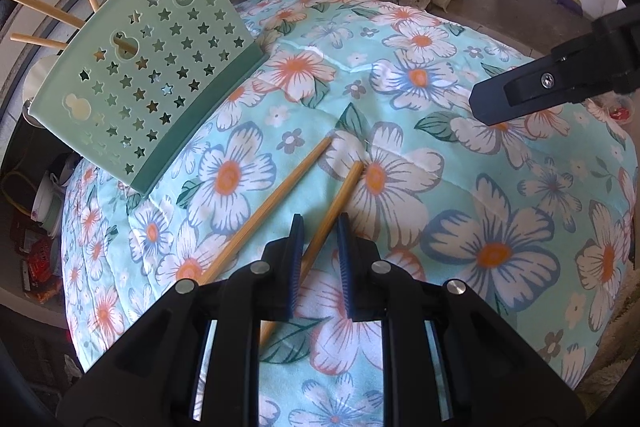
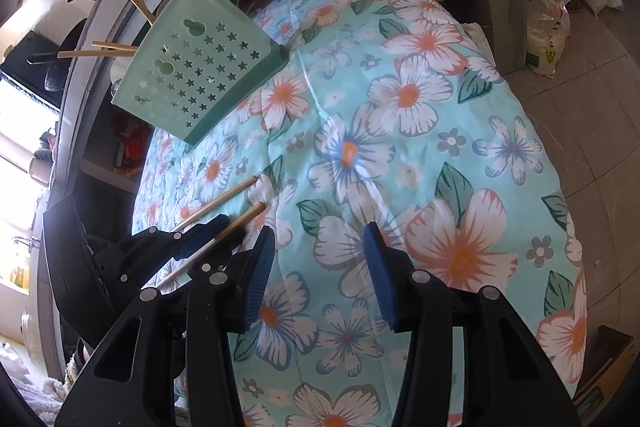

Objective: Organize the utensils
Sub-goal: 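Close the left tool on one bamboo chopstick and lift it upright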

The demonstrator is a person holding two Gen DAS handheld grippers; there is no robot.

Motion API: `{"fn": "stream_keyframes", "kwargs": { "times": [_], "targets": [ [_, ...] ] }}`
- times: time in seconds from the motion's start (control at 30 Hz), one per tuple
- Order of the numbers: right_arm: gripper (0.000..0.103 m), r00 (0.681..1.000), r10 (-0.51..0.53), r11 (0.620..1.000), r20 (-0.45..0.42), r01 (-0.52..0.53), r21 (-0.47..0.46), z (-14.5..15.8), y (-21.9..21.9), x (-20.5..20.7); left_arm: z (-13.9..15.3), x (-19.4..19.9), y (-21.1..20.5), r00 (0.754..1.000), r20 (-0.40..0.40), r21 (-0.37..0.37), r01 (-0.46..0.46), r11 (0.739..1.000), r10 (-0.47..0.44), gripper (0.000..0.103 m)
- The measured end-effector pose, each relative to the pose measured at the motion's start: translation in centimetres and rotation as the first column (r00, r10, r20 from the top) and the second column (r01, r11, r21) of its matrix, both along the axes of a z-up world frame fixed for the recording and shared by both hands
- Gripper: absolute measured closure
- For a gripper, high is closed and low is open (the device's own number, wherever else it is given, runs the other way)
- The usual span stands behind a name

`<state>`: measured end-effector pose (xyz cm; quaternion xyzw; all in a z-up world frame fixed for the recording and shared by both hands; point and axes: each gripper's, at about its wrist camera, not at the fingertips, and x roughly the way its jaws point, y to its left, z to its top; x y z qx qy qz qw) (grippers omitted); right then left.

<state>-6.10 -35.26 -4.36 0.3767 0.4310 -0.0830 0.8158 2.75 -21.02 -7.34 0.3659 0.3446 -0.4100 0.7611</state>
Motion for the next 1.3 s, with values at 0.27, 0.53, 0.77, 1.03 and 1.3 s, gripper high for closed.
{"fn": "stream_keyframes", "kwargs": {
  "times": [0.27, 0.53, 0.77, 1.03, 1.3],
  "targets": [
    [0.057, 1.000, -0.011, 1.000, 0.007, 0.011, 0.005, 0.05, -0.55, -0.33, 0.01, -0.30, -0.31, 0.999, 0.028, 0.024, -0.025, 0.999, 0.024, 0.089],
    [0.057, 1.000, -0.014, 1.000, 0.008, 0.014, 0.016, -0.04, -0.84, -0.37, 0.08, -0.45, -0.30, 0.999, 0.033, 0.032, -0.032, 0.999, 0.031, 0.089],
    [0.057, 1.000, -0.014, 1.000, 0.006, 0.014, 0.018, -0.09, -0.83, -0.26, 0.09, -0.41, -0.34, 0.999, 0.033, 0.032, -0.030, 0.999, 0.029, 0.089],
    [0.057, 1.000, -0.011, 1.000, 0.001, 0.011, 0.028, -0.35, -0.80, -0.11, 0.03, -0.46, -0.35, 0.999, 0.036, 0.034, -0.029, 0.999, 0.028, 0.089],
    [0.057, 1.000, -0.011, 0.999, 0.002, 0.011, 0.031, -0.35, -0.81, -0.17, 0.09, -0.43, -0.41, 0.999, 0.035, 0.034, -0.029, 0.999, 0.028, 0.089]
  ]
}}
